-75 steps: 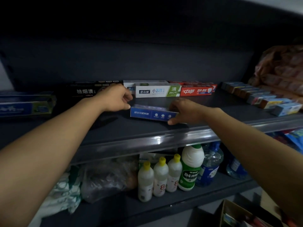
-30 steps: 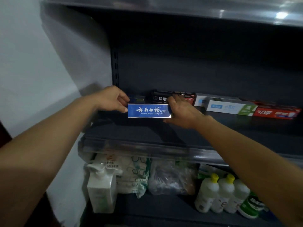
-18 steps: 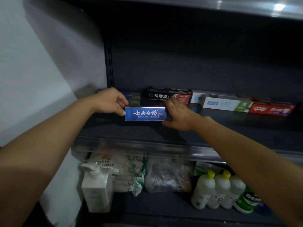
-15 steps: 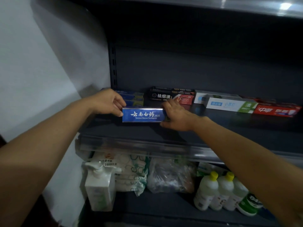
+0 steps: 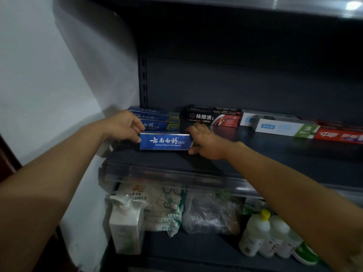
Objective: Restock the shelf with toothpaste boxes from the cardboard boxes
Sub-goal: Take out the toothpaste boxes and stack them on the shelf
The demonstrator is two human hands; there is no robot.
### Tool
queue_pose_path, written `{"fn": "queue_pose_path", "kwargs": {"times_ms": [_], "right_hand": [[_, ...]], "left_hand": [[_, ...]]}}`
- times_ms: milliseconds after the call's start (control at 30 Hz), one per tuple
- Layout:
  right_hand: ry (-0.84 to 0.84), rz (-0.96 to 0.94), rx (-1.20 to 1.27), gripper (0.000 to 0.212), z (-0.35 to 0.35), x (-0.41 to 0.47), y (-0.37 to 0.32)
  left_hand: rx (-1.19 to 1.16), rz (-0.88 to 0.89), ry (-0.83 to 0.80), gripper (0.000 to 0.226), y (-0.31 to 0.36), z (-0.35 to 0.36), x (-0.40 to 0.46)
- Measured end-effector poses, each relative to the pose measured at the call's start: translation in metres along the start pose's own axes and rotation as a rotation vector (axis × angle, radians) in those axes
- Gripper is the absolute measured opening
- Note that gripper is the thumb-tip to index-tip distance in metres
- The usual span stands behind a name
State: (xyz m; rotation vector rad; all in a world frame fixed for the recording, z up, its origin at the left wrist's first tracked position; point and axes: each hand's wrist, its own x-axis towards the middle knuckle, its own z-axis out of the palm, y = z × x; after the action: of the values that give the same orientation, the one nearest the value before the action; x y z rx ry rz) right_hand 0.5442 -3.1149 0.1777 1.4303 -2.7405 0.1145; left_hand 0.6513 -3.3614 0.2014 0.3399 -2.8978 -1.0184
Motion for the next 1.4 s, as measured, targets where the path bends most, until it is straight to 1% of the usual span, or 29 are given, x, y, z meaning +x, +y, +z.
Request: {"fn": "queue_pose_path", "kwargs": {"times_ms": [100,200,300,367,467,533,567,667,733,833,967,1100,1167,1300,1333,1400], "right_hand": [[-0.008,0.005,0.006,0.065,0.002,0.0,0.003],[0.022,-0.009,0.022,0.058,0.003,0.0,0.009],[0.013,-0.025,0.04,0.053,0.001,0.002,0.011],[-0.001,-0.028,0.06,0.055,0.0,0.003,0.013],[0.005,-0.024,0.092,0.066,-0.006,0.002,0.016],[0.004,0.001,0.116,0.067,-0.011,0.001,0.02],[-0.008,0.018,0.12,0.063,-0.014,0.001,0.022],[-0.069,0.059,0.047,0.044,-0.02,0.005,0.026],[-0.076,0.06,0.027,0.036,-0.02,0.009,0.024],[-0.061,0.047,0.068,0.034,-0.019,0.016,0.017],[-0.051,0.05,0.103,0.035,-0.016,0.029,0.009],[-0.036,0.051,0.103,0.034,-0.015,0.041,0.003],[-0.025,0.05,0.089,0.031,-0.014,0.047,0.002],[-0.026,0.069,0.076,0.033,-0.013,0.056,-0.001],[-0.028,0.075,0.073,0.032,-0.013,0.057,-0.002],[-0.026,0.08,0.071,0.031,-0.012,0.062,-0.003]], "left_hand": [[0.005,-0.005,-0.004,0.045,0.0,0.003,0.004],[0.023,-0.002,0.007,0.046,0.001,0.006,0.006],[0.036,0.0,0.026,0.045,0.003,0.007,0.005],[0.044,0.001,0.029,0.044,0.004,0.008,0.004],[0.055,0.007,0.037,0.042,0.006,0.009,0.003],[0.058,0.008,0.043,0.041,0.005,0.009,0.002],[0.063,0.007,0.044,0.041,0.005,0.009,0.001],[0.061,0.001,0.04,0.04,0.006,0.008,0.0],[0.082,-0.006,0.046,0.039,0.006,0.007,-0.001],[0.123,-0.036,0.079,0.037,0.003,0.002,-0.001],[0.147,-0.088,0.158,0.036,-0.003,-0.003,0.002],[0.2,-0.102,0.244,0.033,-0.005,-0.002,0.005],[0.232,-0.103,0.273,0.029,-0.008,0.0,0.008],[0.291,-0.12,0.332,0.026,-0.015,0.0,0.014],[0.309,-0.115,0.33,0.023,-0.016,0.0,0.015],[0.367,-0.104,0.337,0.006,-0.019,-0.003,0.015]]}}
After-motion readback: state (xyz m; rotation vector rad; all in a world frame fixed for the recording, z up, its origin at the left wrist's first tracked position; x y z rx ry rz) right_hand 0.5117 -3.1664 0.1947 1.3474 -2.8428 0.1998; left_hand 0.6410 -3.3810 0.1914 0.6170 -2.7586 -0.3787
